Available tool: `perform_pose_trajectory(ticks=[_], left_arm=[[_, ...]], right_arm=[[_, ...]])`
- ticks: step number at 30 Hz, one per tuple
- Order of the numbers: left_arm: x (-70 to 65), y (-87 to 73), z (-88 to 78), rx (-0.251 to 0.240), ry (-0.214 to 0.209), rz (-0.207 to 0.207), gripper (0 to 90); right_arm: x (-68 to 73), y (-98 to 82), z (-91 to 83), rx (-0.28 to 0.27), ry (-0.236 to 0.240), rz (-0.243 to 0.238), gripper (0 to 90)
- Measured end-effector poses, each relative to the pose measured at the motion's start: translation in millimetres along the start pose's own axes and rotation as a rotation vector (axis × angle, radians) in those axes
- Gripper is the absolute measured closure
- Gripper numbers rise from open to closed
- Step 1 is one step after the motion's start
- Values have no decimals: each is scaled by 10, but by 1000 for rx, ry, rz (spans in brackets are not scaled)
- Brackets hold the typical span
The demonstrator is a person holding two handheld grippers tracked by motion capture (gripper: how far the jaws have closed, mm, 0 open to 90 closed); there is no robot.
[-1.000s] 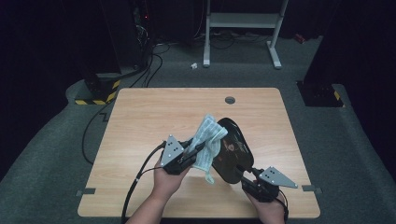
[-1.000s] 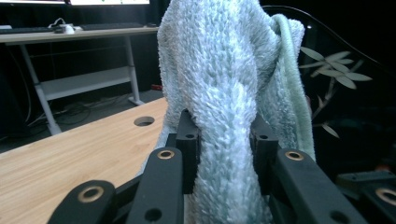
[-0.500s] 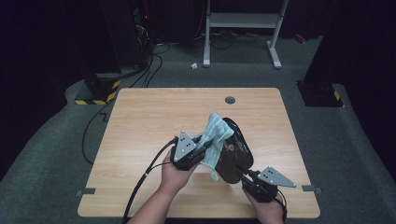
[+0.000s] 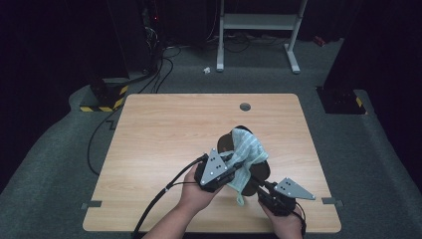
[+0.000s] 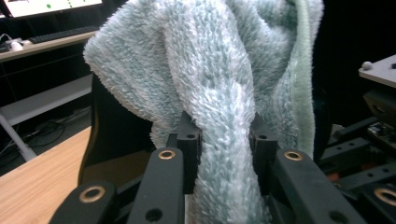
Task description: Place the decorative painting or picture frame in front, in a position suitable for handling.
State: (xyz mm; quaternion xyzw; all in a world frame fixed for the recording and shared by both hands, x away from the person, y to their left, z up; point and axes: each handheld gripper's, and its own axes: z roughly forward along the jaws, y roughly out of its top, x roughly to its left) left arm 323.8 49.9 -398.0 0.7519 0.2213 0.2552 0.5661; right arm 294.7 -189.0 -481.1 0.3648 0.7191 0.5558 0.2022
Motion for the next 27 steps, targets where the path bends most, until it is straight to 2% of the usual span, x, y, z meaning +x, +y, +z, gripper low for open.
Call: perform_pose_trajectory(ticks=[2, 5, 6, 8, 9, 10, 12, 15, 16, 17, 19, 20, 21, 24, 27], left_arm=[[77, -1, -1, 3, 15, -17, 723], [241, -34, 10, 23, 72, -31, 724], [241, -34, 10, 23, 72, -31, 724], [413, -88, 37, 51, 126, -59, 724], [413, -88, 37, 51, 126, -59, 725], [492, -106, 54, 63, 145, -68, 725], [520, -111, 61, 66, 145, -74, 726], [504, -91, 72, 72, 129, -67, 729], [437, -63, 70, 73, 95, -52, 729], [437, -63, 70, 73, 95, -52, 729], [344, -26, 76, 74, 50, -35, 729], [242, 7, 81, 71, 4, -23, 729], [242, 7, 81, 71, 4, -23, 729], [67, 86, 71, 55, -41, 20, 729], [58, 132, 61, 41, -36, 26, 728]], right_arm=[[3, 1, 0, 1, 0, -4, 773], [11, 3, 5, 2, 1, -8, 773], [11, 3, 5, 2, 1, -8, 773], [4, 3, 5, 2, 2, -8, 772], [4, 3, 5, 2, 2, -8, 772], [5, 2, 4, 2, 3, -9, 772], [8, 3, 5, 2, 4, -10, 773], [12, 4, 6, 3, 3, -12, 772], [11, 3, 5, 4, 2, -9, 771], [11, 3, 5, 4, 2, -9, 771], [7, 3, 6, 3, 2, -12, 771], [12, 2, 4, 5, 1, -14, 769], [12, 2, 4, 5, 1, -14, 769], [12, 0, 2, 5, 1, -16, 770], [11, -2, 1, 7, 2, -15, 770]])
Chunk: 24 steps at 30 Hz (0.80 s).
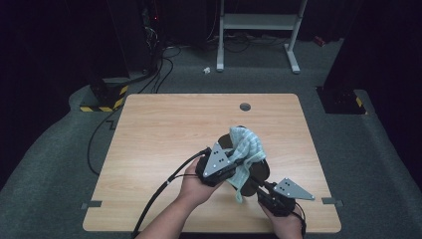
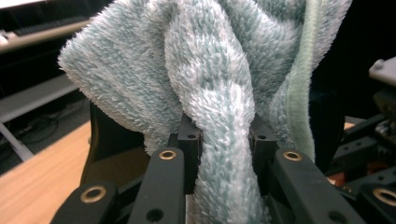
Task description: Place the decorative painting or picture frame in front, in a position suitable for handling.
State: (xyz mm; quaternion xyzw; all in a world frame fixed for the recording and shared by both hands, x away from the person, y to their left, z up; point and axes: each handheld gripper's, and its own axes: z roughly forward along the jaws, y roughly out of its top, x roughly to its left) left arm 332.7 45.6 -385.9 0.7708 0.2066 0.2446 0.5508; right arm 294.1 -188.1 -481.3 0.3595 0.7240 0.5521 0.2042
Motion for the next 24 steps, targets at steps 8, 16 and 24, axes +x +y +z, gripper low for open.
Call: perform_pose_trajectory(ticks=[8, 16, 24], left_arm=[[425, 32, 27, -27, 122, -108, 729], [198, 168, 9, -55, 7, -86, 730], [144, 175, 27, -72, 8, -81, 729]], right_arm=[[15, 7, 11, 3, 1, -4, 769], [33, -2, 15, 12, 7, -9, 769], [26, 6, 13, 12, 6, -11, 769]])
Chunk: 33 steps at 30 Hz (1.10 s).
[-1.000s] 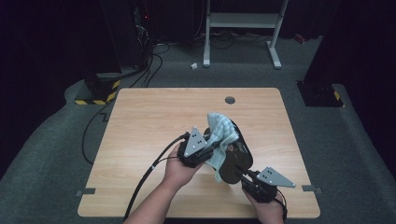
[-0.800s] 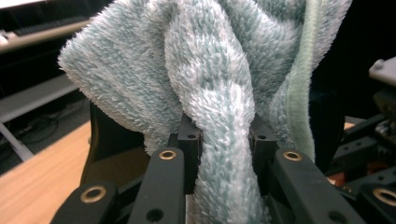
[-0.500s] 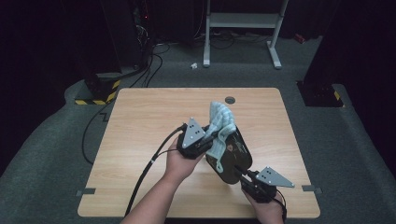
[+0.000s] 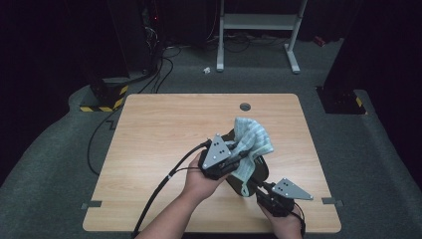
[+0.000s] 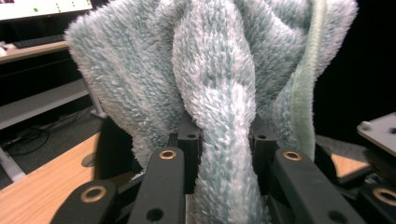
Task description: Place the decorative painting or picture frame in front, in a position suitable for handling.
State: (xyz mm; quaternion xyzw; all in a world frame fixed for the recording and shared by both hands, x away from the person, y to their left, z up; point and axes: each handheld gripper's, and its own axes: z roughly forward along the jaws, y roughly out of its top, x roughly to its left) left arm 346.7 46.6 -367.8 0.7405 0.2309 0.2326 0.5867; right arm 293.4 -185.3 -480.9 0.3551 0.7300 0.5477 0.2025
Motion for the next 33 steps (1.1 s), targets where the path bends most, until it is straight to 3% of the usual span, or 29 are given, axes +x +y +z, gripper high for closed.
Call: perform_pose_trajectory(ticks=[3, 4, 6, 8, 12, 16, 20, 23, 28, 33], left_arm=[[102, -10, -4, 4, 31, -15, 729], [241, -40, -2, 21, 74, -37, 729], [343, -79, 2, 40, 106, -52, 730], [373, -113, 15, 60, 102, -55, 732], [271, -124, 16, 50, 66, -57, 732], [35, -105, 15, 32, -8, -32, 732], [-178, -100, 31, 41, -54, 3, 732], [-274, -101, 32, 43, -75, 4, 732], [-330, -118, 33, 43, -84, 3, 732], [-197, -159, 40, 38, -58, -2, 732]], right_arm=[[3, 3, 0, 0, 0, -3, 768], [1, 1, -1, -2, 1, -4, 768], [1, 2, -1, -2, 1, -4, 768], [2, 2, -1, -1, 1, -6, 768], [14, 0, -3, 6, -4, -10, 766], [21, 2, -3, 8, -9, -13, 765], [18, -1, -3, 8, -10, -9, 765], [15, -1, -6, 10, -8, -7, 765], [10, -1, -4, 9, -5, -6, 766], [6, 14, -5, 6, -4, -5, 767]])
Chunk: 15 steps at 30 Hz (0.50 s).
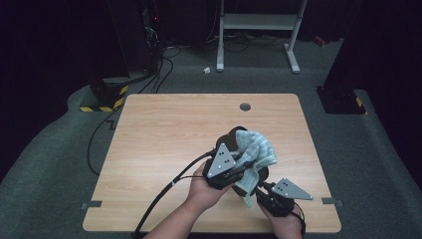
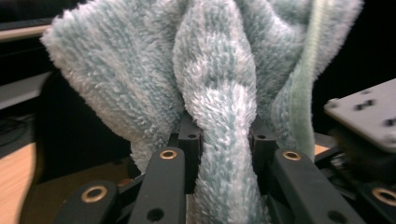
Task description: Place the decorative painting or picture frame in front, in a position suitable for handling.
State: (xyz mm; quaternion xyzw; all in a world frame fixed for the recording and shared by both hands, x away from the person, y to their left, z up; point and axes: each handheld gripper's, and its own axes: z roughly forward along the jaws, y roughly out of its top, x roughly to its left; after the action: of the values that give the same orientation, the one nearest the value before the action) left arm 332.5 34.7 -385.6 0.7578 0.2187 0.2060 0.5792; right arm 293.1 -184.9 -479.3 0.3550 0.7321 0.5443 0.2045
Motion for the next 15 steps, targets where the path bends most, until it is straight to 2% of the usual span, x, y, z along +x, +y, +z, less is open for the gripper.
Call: perform_pose_trajectory(ticks=[2, 5, 8, 11, 14, 15], left_arm=[[113, -28, -1, 5, 29, -12, 733], [323, -80, -6, 29, 100, -24, 733], [560, -155, -15, 62, 153, -58, 733], [719, -260, -15, 98, 184, -81, 733], [778, -343, -5, 120, 190, -88, 733], [803, -417, 3, 134, 192, -91, 733]], right_arm=[[-4, 1, 0, -2, 1, 2, 767], [-4, -2, -4, -3, 0, -1, 767], [-4, -4, -3, -5, 0, -4, 766], [2, -4, -3, -6, -1, -7, 766], [2, -5, -2, -6, -1, -8, 766], [4, -6, -3, -6, -1, -7, 766]])
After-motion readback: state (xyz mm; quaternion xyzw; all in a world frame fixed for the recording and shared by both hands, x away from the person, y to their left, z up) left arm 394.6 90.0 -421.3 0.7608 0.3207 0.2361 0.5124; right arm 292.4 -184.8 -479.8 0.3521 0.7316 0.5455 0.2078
